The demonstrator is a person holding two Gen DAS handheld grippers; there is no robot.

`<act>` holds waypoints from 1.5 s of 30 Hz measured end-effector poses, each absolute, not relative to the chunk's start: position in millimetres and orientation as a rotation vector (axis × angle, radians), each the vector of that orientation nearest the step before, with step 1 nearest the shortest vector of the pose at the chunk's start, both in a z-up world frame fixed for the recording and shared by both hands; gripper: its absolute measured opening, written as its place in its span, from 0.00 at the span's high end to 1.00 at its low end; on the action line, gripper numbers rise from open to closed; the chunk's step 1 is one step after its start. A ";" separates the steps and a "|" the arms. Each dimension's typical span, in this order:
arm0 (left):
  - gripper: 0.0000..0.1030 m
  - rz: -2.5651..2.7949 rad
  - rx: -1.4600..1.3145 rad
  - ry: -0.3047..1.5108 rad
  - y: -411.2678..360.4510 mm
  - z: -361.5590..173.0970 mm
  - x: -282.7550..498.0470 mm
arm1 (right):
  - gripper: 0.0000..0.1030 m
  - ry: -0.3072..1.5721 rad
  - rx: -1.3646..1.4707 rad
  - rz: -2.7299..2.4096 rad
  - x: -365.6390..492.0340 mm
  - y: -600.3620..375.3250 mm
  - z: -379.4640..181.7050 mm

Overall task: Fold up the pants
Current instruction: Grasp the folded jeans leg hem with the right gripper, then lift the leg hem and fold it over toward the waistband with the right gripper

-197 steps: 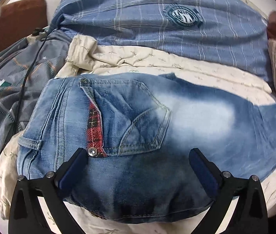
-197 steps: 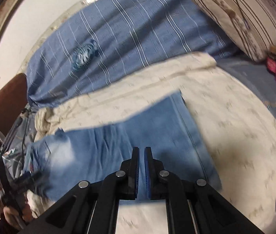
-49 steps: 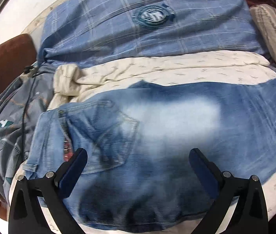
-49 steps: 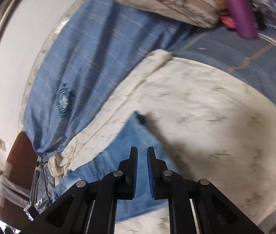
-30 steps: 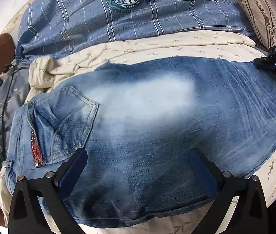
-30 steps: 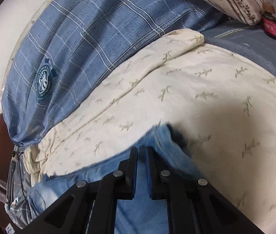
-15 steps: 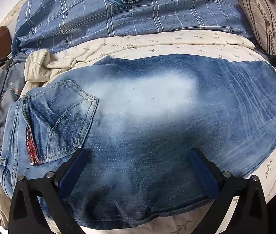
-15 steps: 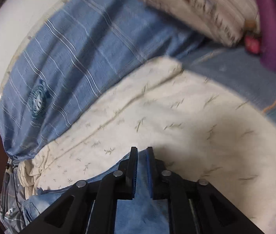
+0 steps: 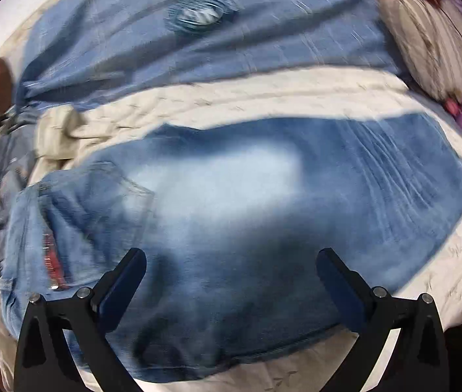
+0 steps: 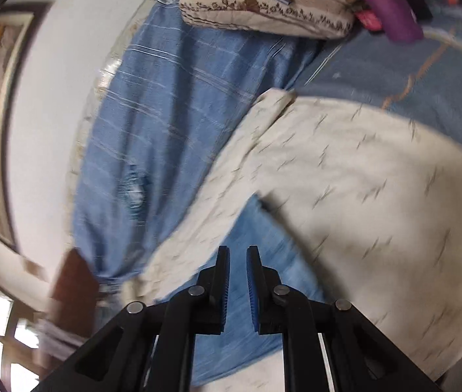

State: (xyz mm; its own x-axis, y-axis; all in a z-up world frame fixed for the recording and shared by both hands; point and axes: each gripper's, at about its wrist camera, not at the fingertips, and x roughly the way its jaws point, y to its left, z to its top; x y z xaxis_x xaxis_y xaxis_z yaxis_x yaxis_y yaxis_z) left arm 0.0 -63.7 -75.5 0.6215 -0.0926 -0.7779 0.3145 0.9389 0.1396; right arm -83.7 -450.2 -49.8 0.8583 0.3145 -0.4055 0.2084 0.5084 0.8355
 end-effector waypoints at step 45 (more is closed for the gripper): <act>0.00 -0.212 0.198 1.008 -49.5 -84.1 9.1 | 0.37 0.654 1.316 -0.039 -79.1 -420.0 -118.5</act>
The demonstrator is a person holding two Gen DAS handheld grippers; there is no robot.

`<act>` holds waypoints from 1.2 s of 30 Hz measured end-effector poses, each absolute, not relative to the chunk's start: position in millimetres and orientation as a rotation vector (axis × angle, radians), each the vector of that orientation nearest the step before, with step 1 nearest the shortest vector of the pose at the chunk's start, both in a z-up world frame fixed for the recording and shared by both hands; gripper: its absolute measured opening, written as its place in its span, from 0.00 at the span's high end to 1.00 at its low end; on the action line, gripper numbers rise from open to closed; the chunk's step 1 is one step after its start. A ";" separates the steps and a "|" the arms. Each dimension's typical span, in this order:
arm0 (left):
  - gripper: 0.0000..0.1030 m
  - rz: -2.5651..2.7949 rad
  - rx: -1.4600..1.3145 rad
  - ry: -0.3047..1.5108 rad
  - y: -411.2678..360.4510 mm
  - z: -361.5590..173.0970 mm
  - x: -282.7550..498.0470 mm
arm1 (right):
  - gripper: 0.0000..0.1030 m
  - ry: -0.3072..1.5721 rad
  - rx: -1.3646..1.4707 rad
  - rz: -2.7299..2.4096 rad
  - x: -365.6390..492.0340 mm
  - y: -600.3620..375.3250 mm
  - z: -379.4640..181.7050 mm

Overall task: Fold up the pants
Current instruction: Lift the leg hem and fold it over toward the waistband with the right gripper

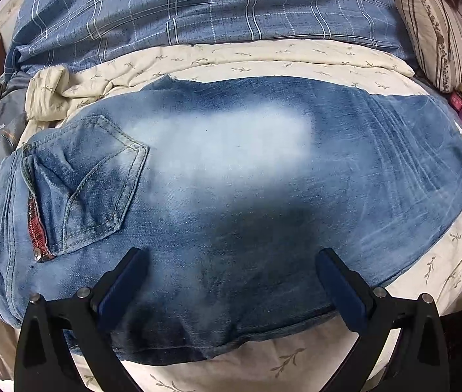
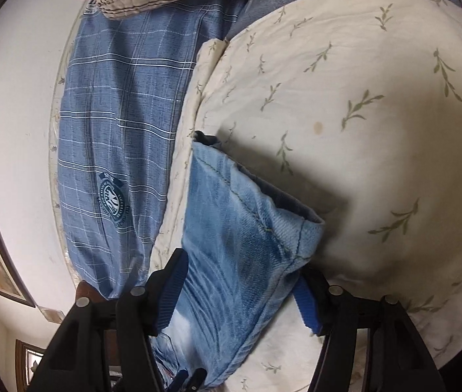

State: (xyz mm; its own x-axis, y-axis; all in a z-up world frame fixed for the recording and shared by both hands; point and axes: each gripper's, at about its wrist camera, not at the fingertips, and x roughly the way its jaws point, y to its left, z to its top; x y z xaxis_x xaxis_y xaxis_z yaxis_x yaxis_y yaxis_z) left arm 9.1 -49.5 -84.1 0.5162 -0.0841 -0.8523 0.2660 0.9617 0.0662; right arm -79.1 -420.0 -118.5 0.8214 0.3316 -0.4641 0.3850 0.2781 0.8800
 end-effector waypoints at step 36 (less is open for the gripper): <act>0.00 -0.088 -0.021 0.953 30.3 -56.0 15.3 | 0.78 0.684 0.350 0.144 -38.8 -224.9 -40.0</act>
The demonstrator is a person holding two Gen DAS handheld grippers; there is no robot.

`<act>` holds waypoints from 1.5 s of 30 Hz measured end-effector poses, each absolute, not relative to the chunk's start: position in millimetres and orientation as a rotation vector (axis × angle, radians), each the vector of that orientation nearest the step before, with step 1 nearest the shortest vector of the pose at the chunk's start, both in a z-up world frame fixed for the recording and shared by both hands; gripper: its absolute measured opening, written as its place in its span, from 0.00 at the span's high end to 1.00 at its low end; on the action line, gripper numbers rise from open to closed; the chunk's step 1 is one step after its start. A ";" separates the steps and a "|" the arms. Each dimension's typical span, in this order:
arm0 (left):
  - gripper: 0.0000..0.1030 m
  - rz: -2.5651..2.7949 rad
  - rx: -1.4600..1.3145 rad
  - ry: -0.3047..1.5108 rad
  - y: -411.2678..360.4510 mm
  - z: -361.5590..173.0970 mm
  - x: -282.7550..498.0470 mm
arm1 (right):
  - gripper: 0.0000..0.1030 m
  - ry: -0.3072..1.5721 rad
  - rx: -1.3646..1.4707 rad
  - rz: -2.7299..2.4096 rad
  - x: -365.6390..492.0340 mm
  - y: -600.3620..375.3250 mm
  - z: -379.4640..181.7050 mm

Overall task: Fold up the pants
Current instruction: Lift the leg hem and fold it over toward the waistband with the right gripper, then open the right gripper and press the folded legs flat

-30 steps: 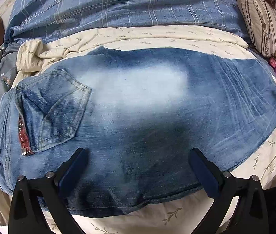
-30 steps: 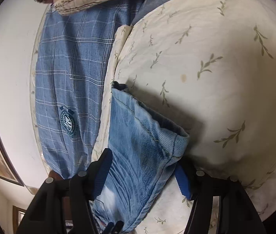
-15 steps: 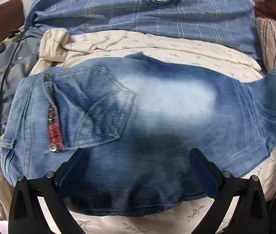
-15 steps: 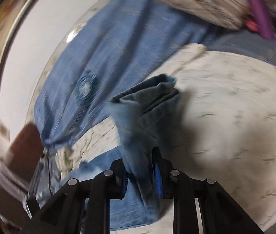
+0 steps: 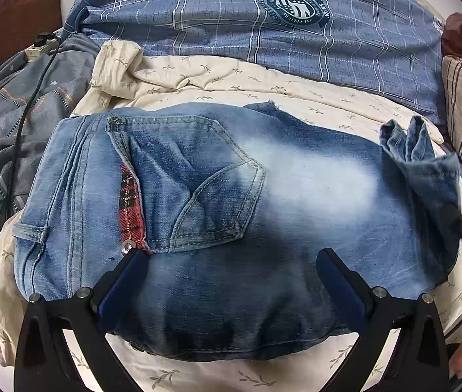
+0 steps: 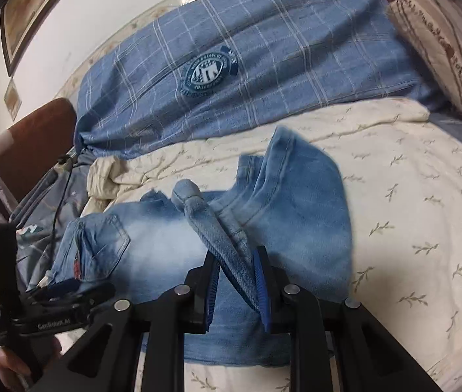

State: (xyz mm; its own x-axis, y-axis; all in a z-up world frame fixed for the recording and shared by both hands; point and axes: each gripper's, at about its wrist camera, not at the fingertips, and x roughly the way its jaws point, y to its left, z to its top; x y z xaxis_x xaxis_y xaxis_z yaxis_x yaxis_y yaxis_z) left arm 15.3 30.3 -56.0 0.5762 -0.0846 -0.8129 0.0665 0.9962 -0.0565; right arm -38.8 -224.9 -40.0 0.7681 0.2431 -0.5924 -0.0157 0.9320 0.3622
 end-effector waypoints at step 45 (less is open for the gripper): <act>0.00 -0.161 0.146 0.977 -38.3 -72.5 24.6 | 0.61 0.934 0.397 0.160 92.0 -229.8 -71.0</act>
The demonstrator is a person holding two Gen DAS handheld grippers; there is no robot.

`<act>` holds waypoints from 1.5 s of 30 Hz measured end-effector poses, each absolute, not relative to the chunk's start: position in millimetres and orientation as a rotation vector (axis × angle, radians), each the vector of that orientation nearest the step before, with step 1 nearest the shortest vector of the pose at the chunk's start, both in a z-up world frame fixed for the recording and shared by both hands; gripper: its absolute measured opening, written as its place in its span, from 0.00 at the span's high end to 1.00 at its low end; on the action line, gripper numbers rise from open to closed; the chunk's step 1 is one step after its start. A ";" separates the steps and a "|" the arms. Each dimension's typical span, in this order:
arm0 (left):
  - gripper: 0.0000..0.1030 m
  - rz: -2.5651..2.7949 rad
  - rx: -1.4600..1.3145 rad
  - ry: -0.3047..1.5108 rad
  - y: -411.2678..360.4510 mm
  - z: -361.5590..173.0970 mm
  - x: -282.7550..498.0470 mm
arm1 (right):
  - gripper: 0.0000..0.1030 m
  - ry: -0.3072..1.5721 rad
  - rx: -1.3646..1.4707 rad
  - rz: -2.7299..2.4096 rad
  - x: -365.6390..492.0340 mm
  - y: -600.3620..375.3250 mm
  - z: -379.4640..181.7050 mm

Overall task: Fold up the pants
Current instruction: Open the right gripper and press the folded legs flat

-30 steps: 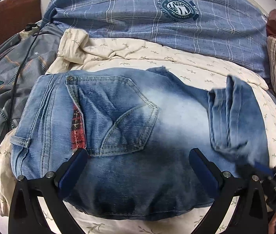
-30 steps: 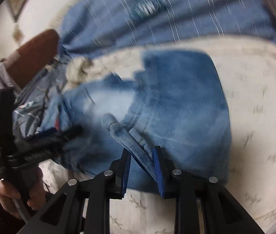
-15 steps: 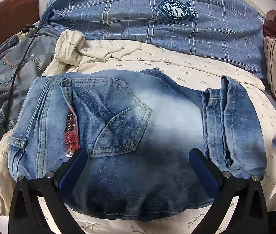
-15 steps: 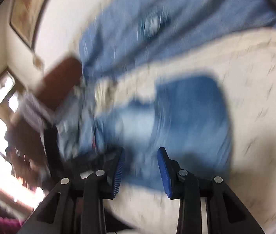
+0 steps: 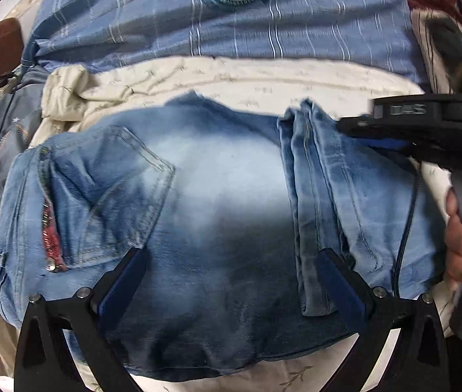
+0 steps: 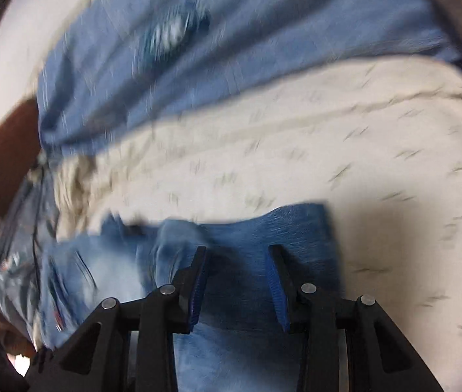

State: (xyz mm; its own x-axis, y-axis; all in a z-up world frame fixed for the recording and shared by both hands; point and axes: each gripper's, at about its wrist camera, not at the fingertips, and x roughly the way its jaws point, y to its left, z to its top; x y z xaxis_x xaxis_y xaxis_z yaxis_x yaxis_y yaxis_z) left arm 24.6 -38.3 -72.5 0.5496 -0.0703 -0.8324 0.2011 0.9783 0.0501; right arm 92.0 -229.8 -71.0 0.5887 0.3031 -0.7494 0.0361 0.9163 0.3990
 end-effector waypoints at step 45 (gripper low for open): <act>0.00 -0.042 0.139 0.877 14.5 -56.7 19.6 | 0.36 0.876 0.078 0.202 52.6 -180.9 -57.0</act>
State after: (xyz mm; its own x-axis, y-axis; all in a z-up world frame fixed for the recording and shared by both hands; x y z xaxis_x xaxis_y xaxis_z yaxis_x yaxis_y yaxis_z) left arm 19.6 14.5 -56.7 0.6394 0.0207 -0.7686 0.0936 0.9901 0.1046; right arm 52.6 -180.9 -57.0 0.6225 0.2073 -0.7547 -0.1432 0.9782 0.1506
